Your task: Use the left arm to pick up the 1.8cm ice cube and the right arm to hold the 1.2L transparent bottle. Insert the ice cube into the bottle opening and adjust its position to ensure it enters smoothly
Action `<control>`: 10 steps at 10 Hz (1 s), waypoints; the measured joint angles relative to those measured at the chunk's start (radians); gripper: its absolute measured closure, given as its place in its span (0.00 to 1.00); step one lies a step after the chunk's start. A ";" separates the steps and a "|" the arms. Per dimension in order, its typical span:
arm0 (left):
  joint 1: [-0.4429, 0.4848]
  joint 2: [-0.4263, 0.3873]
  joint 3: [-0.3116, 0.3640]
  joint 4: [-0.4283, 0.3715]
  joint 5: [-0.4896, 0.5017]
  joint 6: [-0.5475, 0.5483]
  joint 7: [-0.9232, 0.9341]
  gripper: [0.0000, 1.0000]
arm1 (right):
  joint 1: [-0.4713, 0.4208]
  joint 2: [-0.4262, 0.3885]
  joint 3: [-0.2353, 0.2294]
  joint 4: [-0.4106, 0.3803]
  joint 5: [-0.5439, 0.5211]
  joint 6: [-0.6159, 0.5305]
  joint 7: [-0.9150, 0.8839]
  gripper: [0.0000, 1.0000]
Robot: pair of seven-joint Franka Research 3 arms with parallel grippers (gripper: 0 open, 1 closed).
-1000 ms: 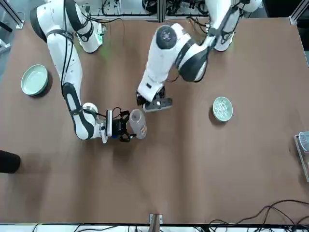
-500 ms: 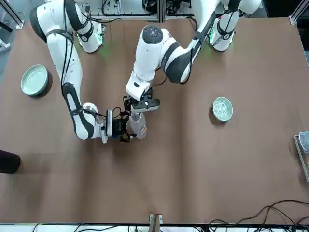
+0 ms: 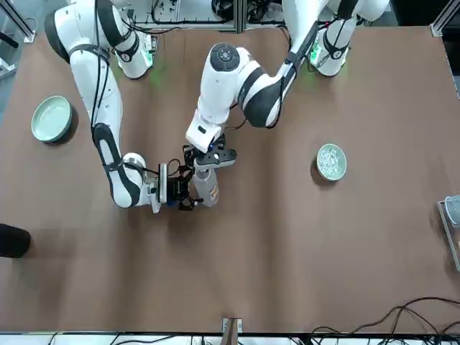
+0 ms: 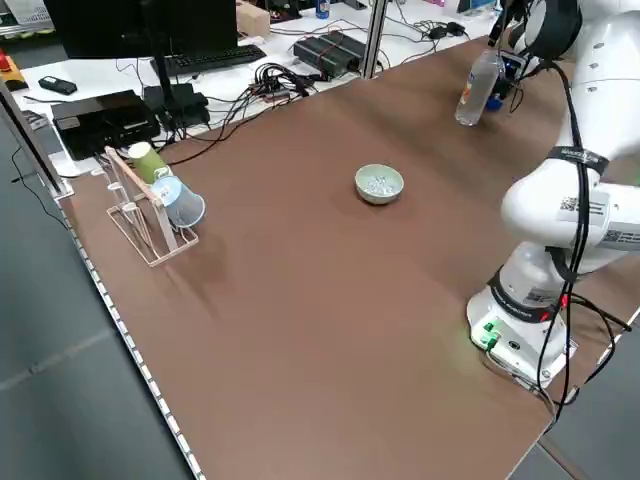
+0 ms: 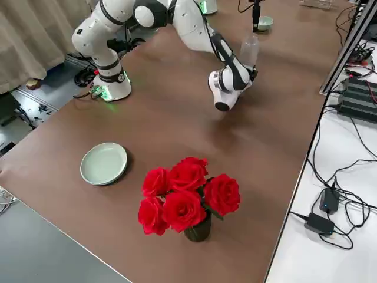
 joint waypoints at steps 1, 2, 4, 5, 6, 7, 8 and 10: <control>-0.007 0.000 0.000 0.001 0.000 0.000 0.000 0.52 | 0.000 0.000 0.000 0.000 0.000 -0.001 0.000 0.00; -0.010 0.000 0.000 0.003 0.000 -0.003 0.000 0.52 | 0.000 0.000 0.000 0.000 0.000 -0.002 0.000 0.00; -0.010 0.000 0.001 0.003 0.000 -0.022 0.000 0.52 | 0.000 0.000 0.000 0.000 0.000 -0.002 0.000 0.00; -0.010 0.000 0.002 0.003 0.001 -0.041 0.000 0.52 | 0.000 0.000 0.000 0.000 0.000 -0.002 0.000 0.00; -0.010 0.000 0.003 0.003 0.003 -0.052 0.001 0.52 | 0.000 0.000 0.000 0.000 0.000 -0.002 0.000 0.00; -0.010 0.000 0.004 0.003 0.004 -0.056 0.001 0.52 | 0.000 0.000 0.000 0.000 0.000 -0.002 0.000 0.00; -0.010 0.000 0.004 0.003 0.005 -0.058 0.001 0.52 | 0.000 0.000 0.000 0.000 0.000 -0.002 0.000 0.00; -0.009 0.000 0.006 0.003 0.008 -0.061 0.001 0.52 | 0.000 0.000 0.000 0.000 0.000 -0.002 0.000 0.00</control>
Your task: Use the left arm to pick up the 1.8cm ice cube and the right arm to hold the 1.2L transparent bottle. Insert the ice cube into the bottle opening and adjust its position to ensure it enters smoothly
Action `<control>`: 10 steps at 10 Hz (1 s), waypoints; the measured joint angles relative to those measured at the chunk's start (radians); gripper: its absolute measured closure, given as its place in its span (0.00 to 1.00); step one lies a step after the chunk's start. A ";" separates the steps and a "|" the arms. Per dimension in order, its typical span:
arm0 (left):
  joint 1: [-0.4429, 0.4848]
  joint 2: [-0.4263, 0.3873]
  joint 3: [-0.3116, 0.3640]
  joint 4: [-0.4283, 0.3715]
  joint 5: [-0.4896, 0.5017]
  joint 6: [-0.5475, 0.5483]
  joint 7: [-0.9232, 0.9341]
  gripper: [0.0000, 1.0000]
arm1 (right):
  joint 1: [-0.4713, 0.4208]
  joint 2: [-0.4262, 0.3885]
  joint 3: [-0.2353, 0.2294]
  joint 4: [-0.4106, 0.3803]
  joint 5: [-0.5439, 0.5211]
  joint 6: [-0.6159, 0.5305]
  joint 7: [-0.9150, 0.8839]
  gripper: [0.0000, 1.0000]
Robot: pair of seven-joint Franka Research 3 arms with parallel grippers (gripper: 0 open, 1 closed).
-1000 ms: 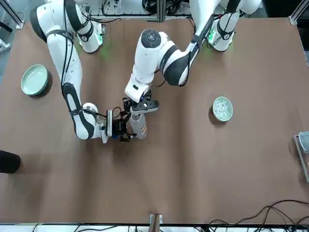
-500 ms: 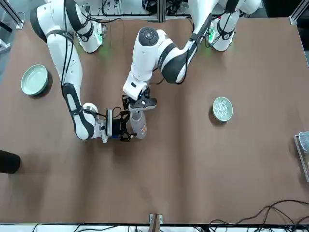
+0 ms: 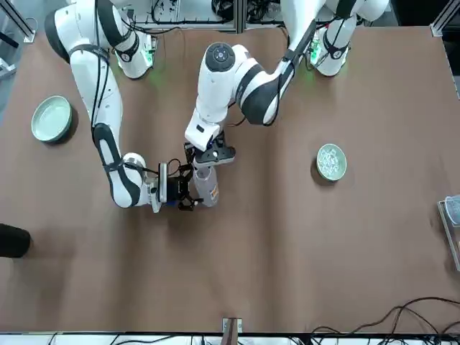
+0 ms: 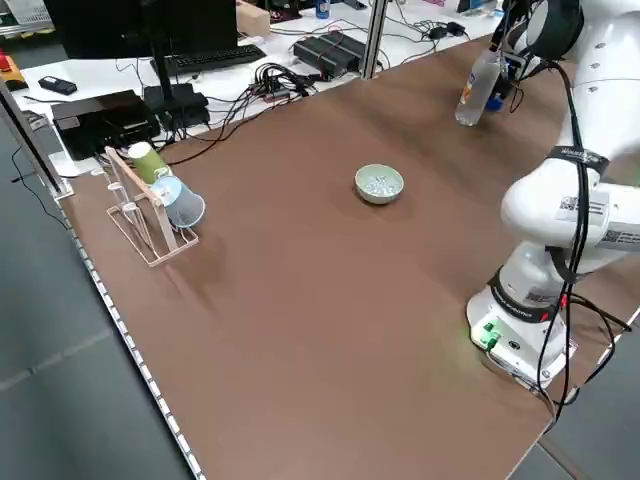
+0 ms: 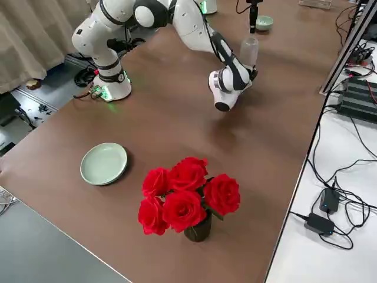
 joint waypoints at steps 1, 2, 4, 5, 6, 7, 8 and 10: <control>0.000 0.000 0.000 0.000 0.000 -0.001 0.000 0.52 | 0.000 0.000 0.000 0.000 0.000 0.000 0.000 0.00; 0.000 0.000 0.000 0.000 0.001 -0.001 0.001 0.52 | 0.000 0.000 0.000 0.000 0.000 0.000 0.000 0.00; 0.001 0.001 0.000 0.000 0.001 -0.001 0.004 0.49 | 0.000 0.000 0.000 0.000 0.000 0.000 0.000 0.00; 0.001 0.002 0.000 0.000 0.001 -0.001 0.005 0.42 | 0.000 0.000 0.000 0.000 0.000 0.000 0.000 0.00; 0.001 0.002 0.000 0.000 0.001 -0.001 0.005 0.26 | 0.000 0.000 0.000 0.000 0.000 0.000 0.000 0.00; 0.001 0.002 0.000 0.000 0.001 -0.001 0.005 0.13 | 0.000 0.000 0.000 0.000 0.000 0.000 0.000 0.00; 0.000 0.003 0.000 0.000 0.001 -0.001 0.006 0.13 | 0.000 0.000 0.000 0.000 0.000 -0.001 0.000 0.00; 0.001 0.003 0.000 0.000 0.001 -0.001 0.006 0.12 | 0.000 0.000 0.000 0.000 0.000 -0.001 0.000 0.00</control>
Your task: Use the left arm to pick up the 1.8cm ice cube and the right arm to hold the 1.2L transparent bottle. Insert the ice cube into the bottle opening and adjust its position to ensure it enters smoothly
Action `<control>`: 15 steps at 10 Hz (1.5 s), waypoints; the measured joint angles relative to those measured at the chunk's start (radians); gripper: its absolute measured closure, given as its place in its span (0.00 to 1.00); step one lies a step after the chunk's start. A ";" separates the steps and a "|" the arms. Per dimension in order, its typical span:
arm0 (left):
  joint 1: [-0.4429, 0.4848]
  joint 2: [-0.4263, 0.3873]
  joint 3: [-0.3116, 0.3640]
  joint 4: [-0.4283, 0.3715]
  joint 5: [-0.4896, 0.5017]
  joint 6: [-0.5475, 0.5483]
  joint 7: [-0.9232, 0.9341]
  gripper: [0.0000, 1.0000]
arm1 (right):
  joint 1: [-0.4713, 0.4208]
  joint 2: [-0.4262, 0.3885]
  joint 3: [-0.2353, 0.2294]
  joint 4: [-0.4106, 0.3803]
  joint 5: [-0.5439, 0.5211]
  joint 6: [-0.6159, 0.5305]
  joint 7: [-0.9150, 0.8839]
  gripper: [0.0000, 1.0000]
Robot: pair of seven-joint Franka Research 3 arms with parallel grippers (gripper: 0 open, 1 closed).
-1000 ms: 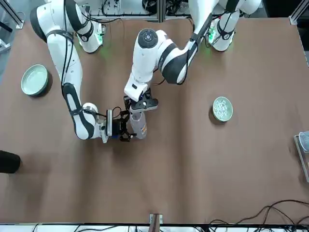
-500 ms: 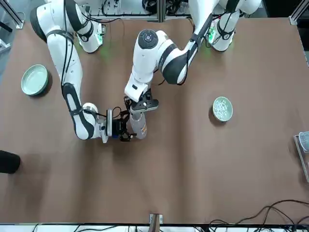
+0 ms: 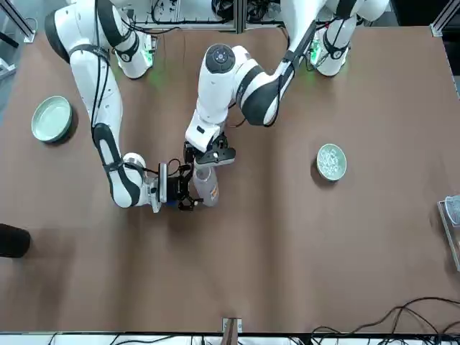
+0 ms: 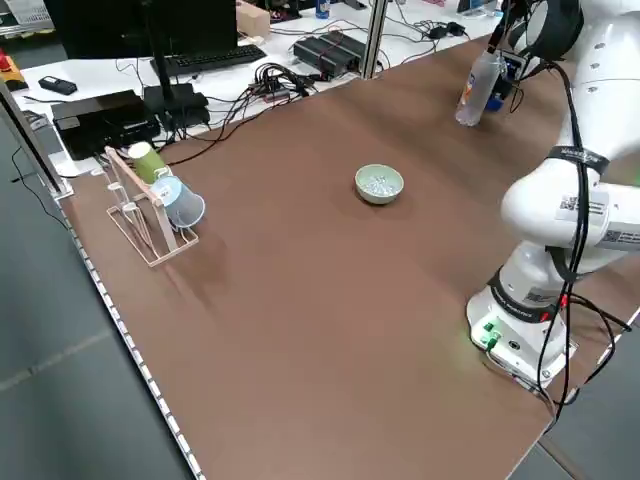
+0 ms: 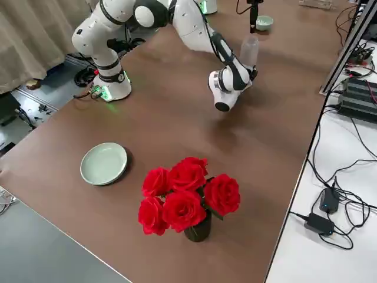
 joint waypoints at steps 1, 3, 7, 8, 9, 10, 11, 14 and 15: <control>0.001 0.000 0.001 0.001 0.001 0.000 0.002 0.11 | 0.000 0.000 0.000 0.000 0.000 0.000 0.000 0.00; 0.014 -0.005 0.009 0.001 0.005 -0.017 0.039 0.04 | 0.000 0.000 0.000 0.000 0.000 0.000 0.000 0.00; 0.134 -0.105 0.011 -0.027 0.006 -0.231 0.231 0.00 | -0.029 0.000 -0.004 0.008 -0.002 -0.008 -0.001 0.00; 0.160 -0.148 0.010 -0.047 0.006 -0.305 0.278 0.00 | -0.041 0.000 -0.005 0.008 -0.015 -0.009 -0.001 0.00; 0.181 -0.195 0.010 -0.077 0.006 -0.351 0.323 0.00 | -0.057 0.000 -0.006 0.008 -0.039 -0.013 -0.001 0.00; 0.209 -0.248 0.009 -0.123 0.006 -0.368 0.368 0.00 | -0.077 0.000 -0.007 0.010 -0.070 -0.018 -0.001 0.00; 0.240 -0.304 0.008 -0.181 0.002 -0.372 0.416 0.00 | -0.099 -0.001 -0.008 0.015 -0.113 -0.021 -0.001 0.00; 0.369 -0.495 0.007 -0.368 -0.046 -0.374 0.609 0.00 | -0.182 -0.016 -0.020 0.073 -0.281 -0.025 0.097 0.00; 0.411 -0.555 0.008 -0.427 -0.050 -0.375 0.670 0.00 | -0.196 -0.026 -0.031 0.098 -0.319 -0.026 0.164 0.00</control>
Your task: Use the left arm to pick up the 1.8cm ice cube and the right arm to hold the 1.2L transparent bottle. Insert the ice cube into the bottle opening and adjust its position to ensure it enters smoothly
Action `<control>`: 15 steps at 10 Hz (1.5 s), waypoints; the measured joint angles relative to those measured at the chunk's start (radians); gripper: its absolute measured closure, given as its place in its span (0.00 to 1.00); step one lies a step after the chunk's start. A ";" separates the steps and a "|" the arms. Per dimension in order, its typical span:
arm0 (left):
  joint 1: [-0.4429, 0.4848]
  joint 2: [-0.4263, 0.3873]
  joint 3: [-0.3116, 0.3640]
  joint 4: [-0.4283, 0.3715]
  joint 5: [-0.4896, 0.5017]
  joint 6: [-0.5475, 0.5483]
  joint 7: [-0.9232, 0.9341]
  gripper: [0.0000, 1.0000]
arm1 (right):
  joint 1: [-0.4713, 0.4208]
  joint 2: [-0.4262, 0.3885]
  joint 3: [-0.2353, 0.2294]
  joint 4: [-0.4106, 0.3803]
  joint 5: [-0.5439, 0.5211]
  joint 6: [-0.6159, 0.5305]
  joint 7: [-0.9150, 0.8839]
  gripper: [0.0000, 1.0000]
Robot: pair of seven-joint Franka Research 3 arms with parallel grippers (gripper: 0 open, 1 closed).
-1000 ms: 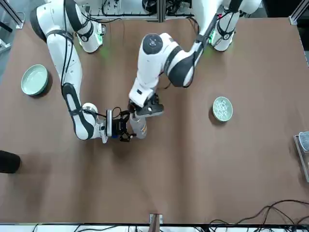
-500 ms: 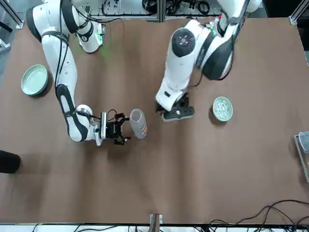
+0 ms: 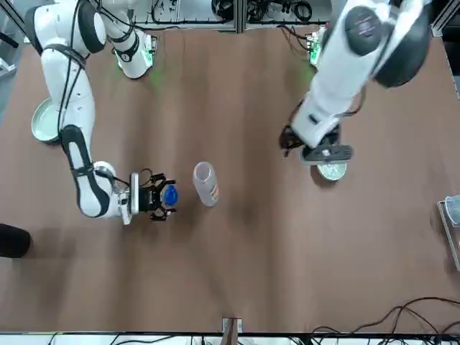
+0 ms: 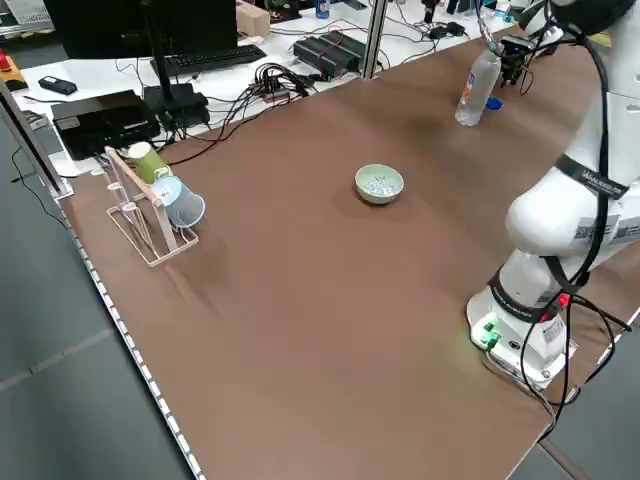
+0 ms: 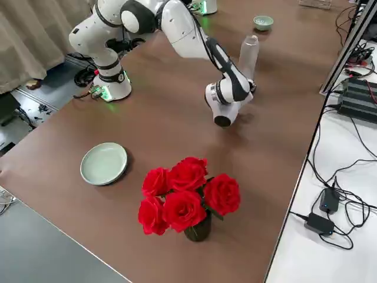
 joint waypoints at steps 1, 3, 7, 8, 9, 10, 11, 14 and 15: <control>0.043 -0.055 0.000 -0.059 -0.003 0.000 0.064 0.00 | -0.003 -0.020 -0.027 0.025 -0.044 -0.001 0.094 0.00; 0.120 -0.138 0.000 -0.152 -0.018 0.000 0.172 0.00 | -0.005 -0.090 -0.076 0.076 -0.185 -0.005 0.286 0.00; 0.238 -0.304 0.002 -0.322 -0.019 -0.001 0.350 0.00 | -0.002 -0.267 -0.100 0.140 -0.538 -0.003 0.747 0.00; 0.263 -0.349 0.002 -0.368 -0.019 -0.001 0.388 0.00 | 0.001 -0.321 -0.100 0.149 -0.624 -0.003 0.884 0.00; 0.282 -0.388 0.003 -0.410 -0.019 -0.002 0.417 0.01 | 0.009 -0.377 -0.100 0.152 -0.705 -0.002 1.004 0.00; 0.296 -0.416 0.004 -0.441 -0.019 -0.002 0.442 0.01 | 0.018 -0.418 -0.100 0.153 -0.781 0.005 1.114 0.00; 0.311 -0.428 0.005 -0.454 -0.019 -0.002 0.475 0.00 | 0.024 -0.446 -0.100 0.156 -0.843 0.030 1.202 0.00; 0.363 -0.411 0.007 -0.419 -0.019 0.000 0.534 0.00 | 0.019 -0.539 -0.109 0.158 -1.001 0.089 1.488 0.00; 0.372 -0.380 0.008 -0.367 -0.019 -0.018 0.542 0.00 | 0.012 -0.568 -0.112 0.156 -1.051 0.089 1.570 0.00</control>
